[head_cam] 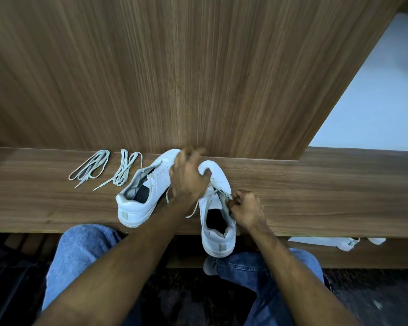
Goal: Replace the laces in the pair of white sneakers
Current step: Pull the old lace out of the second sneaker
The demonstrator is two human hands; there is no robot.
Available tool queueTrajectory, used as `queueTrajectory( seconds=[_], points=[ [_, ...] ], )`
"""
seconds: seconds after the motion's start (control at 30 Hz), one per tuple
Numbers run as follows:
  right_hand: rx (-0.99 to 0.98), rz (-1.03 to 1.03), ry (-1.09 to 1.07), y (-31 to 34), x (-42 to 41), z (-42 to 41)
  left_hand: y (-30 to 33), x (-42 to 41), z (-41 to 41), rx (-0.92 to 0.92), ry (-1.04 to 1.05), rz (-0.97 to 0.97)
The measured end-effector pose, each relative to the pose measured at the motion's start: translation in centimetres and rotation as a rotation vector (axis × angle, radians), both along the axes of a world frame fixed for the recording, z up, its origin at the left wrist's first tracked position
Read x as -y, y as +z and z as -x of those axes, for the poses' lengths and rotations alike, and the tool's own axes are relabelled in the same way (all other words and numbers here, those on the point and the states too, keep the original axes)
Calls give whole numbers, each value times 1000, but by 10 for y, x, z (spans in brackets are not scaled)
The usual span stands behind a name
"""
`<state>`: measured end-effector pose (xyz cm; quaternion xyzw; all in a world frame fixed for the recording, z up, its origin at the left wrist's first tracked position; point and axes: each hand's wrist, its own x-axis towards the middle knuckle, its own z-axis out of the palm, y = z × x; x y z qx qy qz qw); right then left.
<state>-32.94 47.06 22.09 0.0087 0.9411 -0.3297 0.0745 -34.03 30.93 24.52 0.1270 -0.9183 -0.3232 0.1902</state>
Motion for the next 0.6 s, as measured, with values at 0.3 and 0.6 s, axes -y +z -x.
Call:
queueTrajectory(
  seconds=[0.3,0.6],
  points=[
    [17,-31,-23,5,-1,-3,-23,-25,-9,175,-180,583],
    [2,-23,6,1,-2,-2,43,22,18,-149,210,-355]
  ],
)
